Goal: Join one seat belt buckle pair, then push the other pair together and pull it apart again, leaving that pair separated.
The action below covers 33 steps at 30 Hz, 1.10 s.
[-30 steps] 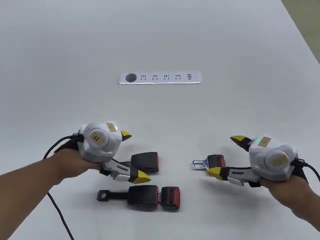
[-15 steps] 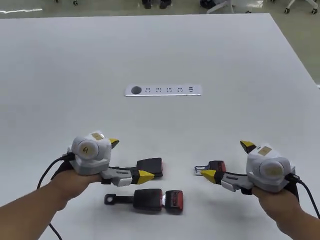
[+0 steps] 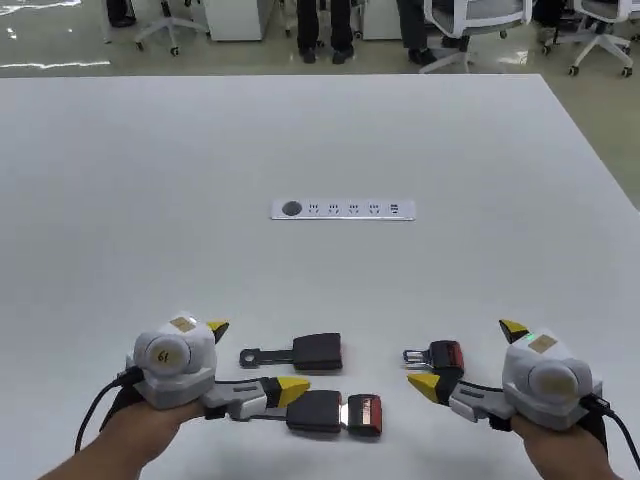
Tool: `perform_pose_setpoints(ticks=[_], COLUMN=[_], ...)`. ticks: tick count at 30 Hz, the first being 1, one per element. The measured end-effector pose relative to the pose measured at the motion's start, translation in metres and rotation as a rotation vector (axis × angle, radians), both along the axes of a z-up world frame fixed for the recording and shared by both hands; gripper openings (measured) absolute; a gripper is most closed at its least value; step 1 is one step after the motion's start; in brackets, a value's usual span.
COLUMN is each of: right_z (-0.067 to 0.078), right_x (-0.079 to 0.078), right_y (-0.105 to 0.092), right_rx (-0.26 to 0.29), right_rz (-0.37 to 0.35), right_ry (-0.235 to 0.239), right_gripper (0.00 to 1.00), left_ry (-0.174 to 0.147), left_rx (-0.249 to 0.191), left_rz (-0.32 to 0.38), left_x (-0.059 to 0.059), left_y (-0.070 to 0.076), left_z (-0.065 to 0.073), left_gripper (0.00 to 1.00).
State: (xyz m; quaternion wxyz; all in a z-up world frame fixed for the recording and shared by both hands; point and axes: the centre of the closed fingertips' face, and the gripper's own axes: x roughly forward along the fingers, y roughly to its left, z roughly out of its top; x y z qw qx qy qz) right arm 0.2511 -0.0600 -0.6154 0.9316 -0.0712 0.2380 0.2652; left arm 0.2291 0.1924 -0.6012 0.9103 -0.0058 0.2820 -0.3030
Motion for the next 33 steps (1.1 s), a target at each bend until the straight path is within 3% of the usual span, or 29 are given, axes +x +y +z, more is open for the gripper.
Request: perform_pose_setpoints(ticks=[5,8,11,15,19,33], right_z=[0.011,0.014,0.019,0.022,0.027,0.033], right_x=[-0.012,-0.019,-0.028,-0.037,-0.048,-0.079], right_y=[0.002,0.0,0.002,0.002,0.003,0.003], right_rx=[0.004,0.003,0.002,0.004,0.015,0.031], right_rz=[-0.015,-0.022,-0.024,-0.023,-0.034,-0.053], right_ry=[-0.013,-0.017,-0.024,-0.021,-0.032,-0.06], right_gripper=[0.99,0.99,0.99,0.99,0.99,1.0], left_ry=[-0.021,-0.027,-0.033,-0.047,-0.069,-0.099], left_rx=[-0.038,-0.039,-0.034,-0.031,-0.037,-0.058], left_rz=[0.051,0.057,0.052,0.05,0.053,0.087], left_x=[-0.007,-0.013,-0.027,-0.031,-0.041,-0.081], left_y=[0.016,0.017,0.01,0.024,0.023,0.048], left_z=[0.008,0.011,0.021,0.024,0.034,0.042], left_gripper=[1.0,1.0,1.0,1.0,1.0,1.0])
